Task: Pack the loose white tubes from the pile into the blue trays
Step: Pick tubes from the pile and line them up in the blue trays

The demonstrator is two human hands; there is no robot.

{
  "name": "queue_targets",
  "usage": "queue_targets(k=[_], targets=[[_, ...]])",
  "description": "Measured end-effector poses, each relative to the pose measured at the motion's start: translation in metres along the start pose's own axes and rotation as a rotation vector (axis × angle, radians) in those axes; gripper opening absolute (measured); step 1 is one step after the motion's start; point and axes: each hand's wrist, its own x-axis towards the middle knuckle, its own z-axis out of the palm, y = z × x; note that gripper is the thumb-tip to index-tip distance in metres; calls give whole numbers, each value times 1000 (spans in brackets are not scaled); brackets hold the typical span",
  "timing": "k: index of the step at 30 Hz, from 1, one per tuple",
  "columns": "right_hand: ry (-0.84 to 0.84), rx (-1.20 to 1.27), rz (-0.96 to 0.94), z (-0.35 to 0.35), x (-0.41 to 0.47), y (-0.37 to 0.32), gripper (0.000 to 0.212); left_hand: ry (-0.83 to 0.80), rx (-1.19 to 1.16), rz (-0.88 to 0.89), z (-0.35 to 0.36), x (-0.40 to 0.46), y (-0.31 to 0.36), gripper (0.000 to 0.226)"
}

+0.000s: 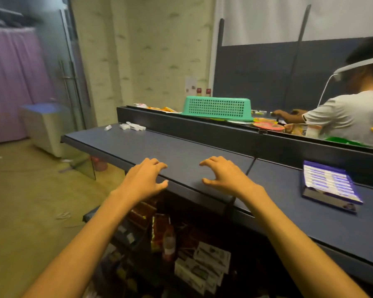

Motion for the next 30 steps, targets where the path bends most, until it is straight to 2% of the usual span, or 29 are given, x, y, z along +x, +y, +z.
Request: queue_targets(k=[11, 21, 30], targets=[[-4, 31, -103, 70, 166, -90, 50, 35, -24, -133, 23, 19, -180, 54], [22, 25, -89, 101, 331, -129, 53, -12, -17, -115, 35, 122, -324, 54], [-33, -13, -34, 128, 435, -147, 53, -52, -54, -63, 61, 207, -420, 54]])
